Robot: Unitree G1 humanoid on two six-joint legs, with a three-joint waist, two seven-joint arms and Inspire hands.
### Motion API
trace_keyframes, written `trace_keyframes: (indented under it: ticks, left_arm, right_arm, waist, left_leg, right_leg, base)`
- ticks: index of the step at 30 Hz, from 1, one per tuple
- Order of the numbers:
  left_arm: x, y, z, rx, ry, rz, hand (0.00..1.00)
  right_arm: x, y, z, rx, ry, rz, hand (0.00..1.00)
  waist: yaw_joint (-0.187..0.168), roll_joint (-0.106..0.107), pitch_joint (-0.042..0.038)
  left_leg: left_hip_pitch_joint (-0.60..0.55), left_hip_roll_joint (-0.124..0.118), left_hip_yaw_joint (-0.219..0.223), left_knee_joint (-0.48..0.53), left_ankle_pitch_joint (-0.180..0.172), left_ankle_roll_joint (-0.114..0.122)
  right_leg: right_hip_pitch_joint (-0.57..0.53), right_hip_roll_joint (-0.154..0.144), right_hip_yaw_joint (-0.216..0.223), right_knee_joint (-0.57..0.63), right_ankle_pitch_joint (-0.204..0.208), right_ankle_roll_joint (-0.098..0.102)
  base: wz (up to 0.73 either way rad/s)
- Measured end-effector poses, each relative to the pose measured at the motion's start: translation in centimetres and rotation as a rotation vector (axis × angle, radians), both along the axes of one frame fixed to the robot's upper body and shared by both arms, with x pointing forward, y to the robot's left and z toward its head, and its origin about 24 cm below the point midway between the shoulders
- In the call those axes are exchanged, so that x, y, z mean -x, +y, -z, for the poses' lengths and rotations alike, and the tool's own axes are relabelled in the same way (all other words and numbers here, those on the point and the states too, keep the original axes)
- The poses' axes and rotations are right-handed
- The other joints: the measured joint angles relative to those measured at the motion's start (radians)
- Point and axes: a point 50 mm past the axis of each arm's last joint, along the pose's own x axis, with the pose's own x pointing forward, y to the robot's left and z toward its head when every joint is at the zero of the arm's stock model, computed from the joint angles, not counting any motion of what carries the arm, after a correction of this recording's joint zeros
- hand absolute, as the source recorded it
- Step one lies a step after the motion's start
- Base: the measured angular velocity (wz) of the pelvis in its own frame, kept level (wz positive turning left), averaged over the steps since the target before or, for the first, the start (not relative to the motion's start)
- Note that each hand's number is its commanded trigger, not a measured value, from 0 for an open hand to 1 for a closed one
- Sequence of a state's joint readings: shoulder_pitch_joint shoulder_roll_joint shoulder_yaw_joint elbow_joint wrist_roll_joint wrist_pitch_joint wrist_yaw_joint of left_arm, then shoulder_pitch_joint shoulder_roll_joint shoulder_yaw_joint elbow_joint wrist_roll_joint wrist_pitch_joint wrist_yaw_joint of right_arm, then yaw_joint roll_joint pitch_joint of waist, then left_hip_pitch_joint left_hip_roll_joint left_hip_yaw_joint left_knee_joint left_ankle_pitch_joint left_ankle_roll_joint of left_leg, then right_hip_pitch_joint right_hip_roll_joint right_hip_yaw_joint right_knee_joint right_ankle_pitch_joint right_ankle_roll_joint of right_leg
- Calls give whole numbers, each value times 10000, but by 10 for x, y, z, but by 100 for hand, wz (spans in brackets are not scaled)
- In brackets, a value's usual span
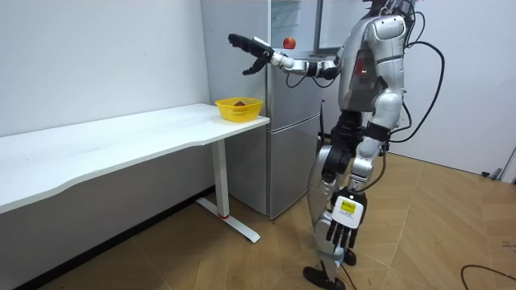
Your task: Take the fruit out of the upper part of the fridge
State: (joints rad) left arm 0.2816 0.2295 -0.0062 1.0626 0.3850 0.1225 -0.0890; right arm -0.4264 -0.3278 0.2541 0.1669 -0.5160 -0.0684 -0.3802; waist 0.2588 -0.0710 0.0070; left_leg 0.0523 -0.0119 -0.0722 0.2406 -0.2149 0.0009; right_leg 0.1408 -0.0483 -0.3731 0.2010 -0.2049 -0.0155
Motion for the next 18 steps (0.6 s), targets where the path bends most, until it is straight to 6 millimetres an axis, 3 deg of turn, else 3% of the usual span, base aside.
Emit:
trace_keyframes:
  ticks: [3,6,9,12,13,18]
  left_arm:
    - [2,-10,3,254,18,-80,0]
    - [2,-15,4,417,-141,-4,0]
    - [-1,-17,4,392,-382,180,0]
    - [-3,-17,5,267,-428,143,0]
    - [-3,-18,6,255,-407,113,0]
    - [2,-27,9,416,-340,-7,0]
  right_arm:
    - [9,2,-7,-315,-574,-90,0]
    - [16,-1,-14,-781,-1251,-21,0]
    - [24,3,-24,-1285,-1973,-258,0]
    - [36,6,-34,-1944,-2819,-368,0]
    - [38,6,-37,-2071,-3005,-409,0]
    - [55,-4,-54,-2431,-4077,-288,0]
  waist:
    - [-262,128,-54]
    - [-487,218,-56]
    - [-849,231,-64]
    - [-988,269,-55]
    - [-1043,290,-98]
    - [-1425,348,-120]
  left_leg:
    - [167,37,316,-108,0,2]
    - [302,60,611,-198,5,13]
    - [280,64,734,-191,8,32]
    - [296,96,889,-208,6,44]
    - [309,136,1014,-215,-6,56]
    - [402,182,1245,-370,-10,58]
  right_leg:
    - [-31,7,282,52,0,0]
    - [-115,22,585,148,0,-1]
    - [-264,47,718,212,2,-3]
    - [-308,66,830,211,5,-9]
    - [-371,100,947,211,15,-23]
    - [-484,165,1233,239,22,-34]
  base:
    - [-31]
    - [-29]
    - [-16]
    - [-14]
    - [-23]
    - [-15]
